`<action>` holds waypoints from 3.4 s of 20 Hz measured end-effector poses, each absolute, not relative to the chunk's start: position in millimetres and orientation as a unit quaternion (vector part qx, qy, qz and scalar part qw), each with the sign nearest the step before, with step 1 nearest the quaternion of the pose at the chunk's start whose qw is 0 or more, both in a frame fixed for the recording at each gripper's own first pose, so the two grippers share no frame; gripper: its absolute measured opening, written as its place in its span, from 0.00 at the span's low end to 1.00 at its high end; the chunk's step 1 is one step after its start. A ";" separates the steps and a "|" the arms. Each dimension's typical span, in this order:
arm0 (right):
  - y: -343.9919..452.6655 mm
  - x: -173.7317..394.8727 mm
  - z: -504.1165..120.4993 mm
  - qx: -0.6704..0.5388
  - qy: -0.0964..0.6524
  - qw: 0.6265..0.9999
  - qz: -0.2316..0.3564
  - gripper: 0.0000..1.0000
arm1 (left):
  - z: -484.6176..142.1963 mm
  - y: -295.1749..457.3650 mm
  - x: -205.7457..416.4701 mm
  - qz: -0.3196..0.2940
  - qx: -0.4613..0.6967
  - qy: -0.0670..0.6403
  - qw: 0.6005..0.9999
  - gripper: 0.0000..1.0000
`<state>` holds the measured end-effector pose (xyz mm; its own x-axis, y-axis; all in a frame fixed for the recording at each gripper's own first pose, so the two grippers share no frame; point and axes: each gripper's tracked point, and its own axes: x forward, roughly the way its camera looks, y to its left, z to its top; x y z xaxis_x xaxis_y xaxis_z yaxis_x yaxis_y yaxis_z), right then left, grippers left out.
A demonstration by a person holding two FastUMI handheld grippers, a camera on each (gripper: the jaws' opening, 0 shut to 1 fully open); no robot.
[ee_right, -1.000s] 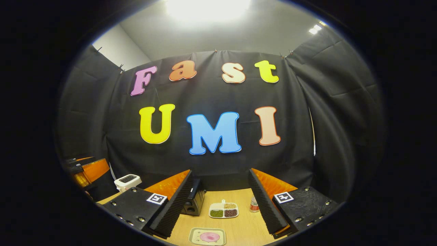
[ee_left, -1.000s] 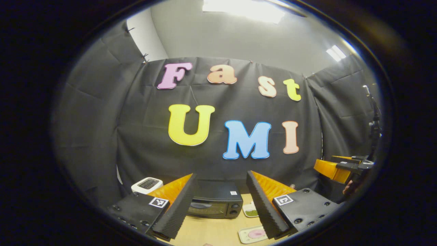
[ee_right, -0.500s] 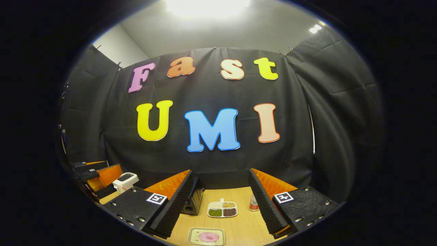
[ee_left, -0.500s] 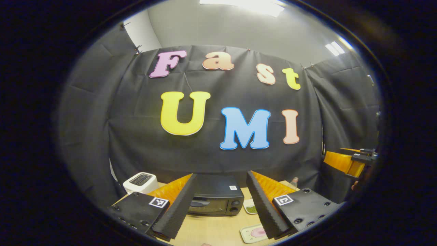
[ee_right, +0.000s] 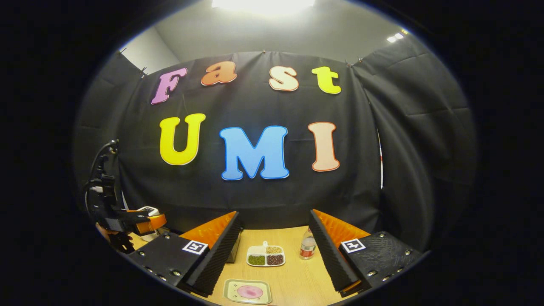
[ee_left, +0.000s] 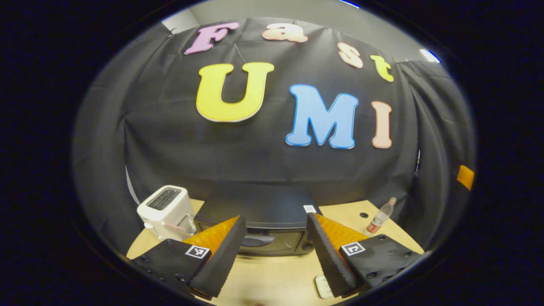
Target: Open the electric oven with the left hand, put the food in, and close the electric oven.
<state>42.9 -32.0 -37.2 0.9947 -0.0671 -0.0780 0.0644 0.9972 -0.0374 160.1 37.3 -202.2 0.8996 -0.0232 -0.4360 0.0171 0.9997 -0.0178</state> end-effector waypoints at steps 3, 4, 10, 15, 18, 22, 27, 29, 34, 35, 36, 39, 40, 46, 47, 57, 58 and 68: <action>-42.1 44.5 -48.1 -0.021 0.056 0.997 -0.051 0.98 | -243.4 59.2 188.5 -0.001 0.035 0.244 0.969 1.00; -44.1 44.9 -50.6 -0.020 0.061 0.996 -0.055 0.98 | -256.3 61.5 196.0 -0.003 0.042 0.254 0.966 1.00; -53.6 45.6 -63.8 -0.008 0.081 0.993 -0.080 0.98 | -322.3 71.6 224.4 -0.001 0.029 0.305 0.952 1.00; -59.2 44.3 -67.5 -0.006 0.084 0.992 -0.092 0.98 | -331.9 76.9 229.3 0.002 0.061 0.300 0.952 1.00; -56.2 44.5 -69.4 -0.003 0.086 0.992 -0.089 0.98 | -334.7 74.8 220.2 0.005 0.047 0.304 0.951 0.97; -46.3 42.7 -65.7 -0.002 0.080 0.994 -0.073 0.98 | -334.8 73.7 196.7 0.005 0.056 0.306 0.950 1.00; -38.3 34.5 -67.2 -0.009 0.084 0.995 -0.056 0.98 | -345.9 71.3 162.9 0.013 0.065 0.313 0.947 1.00; -37.4 31.3 -70.6 -0.011 0.088 0.995 -0.053 0.98 | -352.7 70.8 148.0 0.014 0.071 0.316 0.946 0.97; -33.8 21.7 -79.9 -0.012 0.100 0.994 -0.048 0.98 | -372.8 69.7 115.3 0.007 0.068 0.332 0.941 1.00; -33.3 21.0 -81.5 -0.013 0.102 0.993 -0.048 0.98 | -379.3 71.0 107.5 0.008 0.066 0.339 0.939 1.00; -33.1 20.2 -82.6 -0.014 0.104 0.993 -0.048 0.98 | -384.8 71.0 101.8 0.008 0.067 0.344 0.936 0.98; -31.9 19.3 -86.5 -0.019 0.109 0.993 -0.045 0.98 | -407.4 72.0 82.1 0.003 0.078 0.370 0.926 1.00; -32.4 19.2 -88.8 -0.022 0.112 0.992 -0.045 0.98 | -415.4 74.0 76.9 0.000 0.084 0.381 0.921 0.96; -35.4 22.5 -109.8 -0.021 0.146 0.988 -0.034 0.98 | -378.8 69.8 85.1 -0.006 0.089 0.343 0.935 1.00; -34.6 24.4 -117.7 -0.015 0.160 0.987 -0.026 0.98 | -358.0 64.5 88.1 -0.010 0.091 0.321 0.943 1.00; -38.4 40.6 -275.4 0.061 0.423 0.903 0.045 0.99 | -111.6 17.5 80.9 -0.028 0.042 0.086 0.995 0.97; -38.0 41.7 -293.2 0.061 0.445 0.892 0.044 0.99 | -96.3 19.9 76.7 -0.026 0.040 0.074 0.996 1.00; -46.3 42.9 -400.5 -0.002 0.560 0.828 0.025 0.99 | -73.2 87.2 28.1 0.044 0.047 0.071 0.995 1.00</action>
<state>42.9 -46.3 -400.5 0.3717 0.0380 -0.9276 -0.0434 0.9988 0.0235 28.1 87.2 -73.2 0.9860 0.0949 -0.1372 -0.0816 0.9917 0.0998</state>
